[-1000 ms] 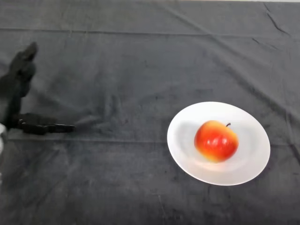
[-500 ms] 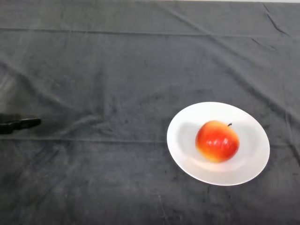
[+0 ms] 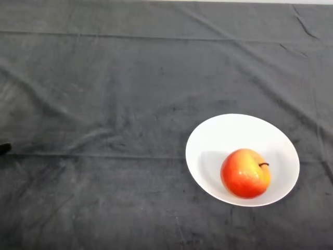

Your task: Move the apple to the plate

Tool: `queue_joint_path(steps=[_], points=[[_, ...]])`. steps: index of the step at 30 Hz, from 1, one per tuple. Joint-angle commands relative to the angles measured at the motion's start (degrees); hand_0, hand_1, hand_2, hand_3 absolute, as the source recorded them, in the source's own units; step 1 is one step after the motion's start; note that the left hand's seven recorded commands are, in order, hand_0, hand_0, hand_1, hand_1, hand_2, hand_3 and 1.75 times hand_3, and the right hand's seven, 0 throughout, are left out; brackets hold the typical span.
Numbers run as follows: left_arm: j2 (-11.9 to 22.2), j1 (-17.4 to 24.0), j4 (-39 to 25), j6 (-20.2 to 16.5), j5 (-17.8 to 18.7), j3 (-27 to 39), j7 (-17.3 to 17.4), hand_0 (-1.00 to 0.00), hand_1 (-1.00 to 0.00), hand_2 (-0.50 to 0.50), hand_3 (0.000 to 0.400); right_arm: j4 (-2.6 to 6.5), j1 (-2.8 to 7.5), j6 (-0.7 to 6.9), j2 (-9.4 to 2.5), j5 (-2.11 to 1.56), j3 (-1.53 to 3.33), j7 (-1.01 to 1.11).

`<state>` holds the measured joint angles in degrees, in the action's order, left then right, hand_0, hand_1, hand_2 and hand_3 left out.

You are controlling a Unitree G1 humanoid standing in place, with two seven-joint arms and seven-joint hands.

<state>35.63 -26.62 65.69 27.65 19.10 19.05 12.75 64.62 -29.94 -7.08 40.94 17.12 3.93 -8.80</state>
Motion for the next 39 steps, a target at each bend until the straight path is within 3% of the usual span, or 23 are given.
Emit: queue_joint_path(steps=[1,13,24,39], points=[[4.61,1.78,2.8,-0.95,1.08,1.4,-0.75,0.0,0.0,0.0,0.0,2.22,4.45,0.61,-2.78,1.23,1.41,1.03],[7.62,4.17,3.23,-2.58,2.96,6.3,-4.95,0.0,0.0,0.0,0.0,2.28,4.41,0.59,-2.78,1.24,1.42,1.02],[6.96,4.02,2.87,-3.45,3.38,8.52,-9.25,0.0,0.0,0.0,0.0,2.34,4.39,0.56,-2.78,1.25,1.43,1.01],[6.33,3.89,1.79,-4.15,2.31,9.04,-10.92,0.0,0.0,0.0,0.0,2.34,4.39,0.55,-2.78,1.25,1.43,1.01]])
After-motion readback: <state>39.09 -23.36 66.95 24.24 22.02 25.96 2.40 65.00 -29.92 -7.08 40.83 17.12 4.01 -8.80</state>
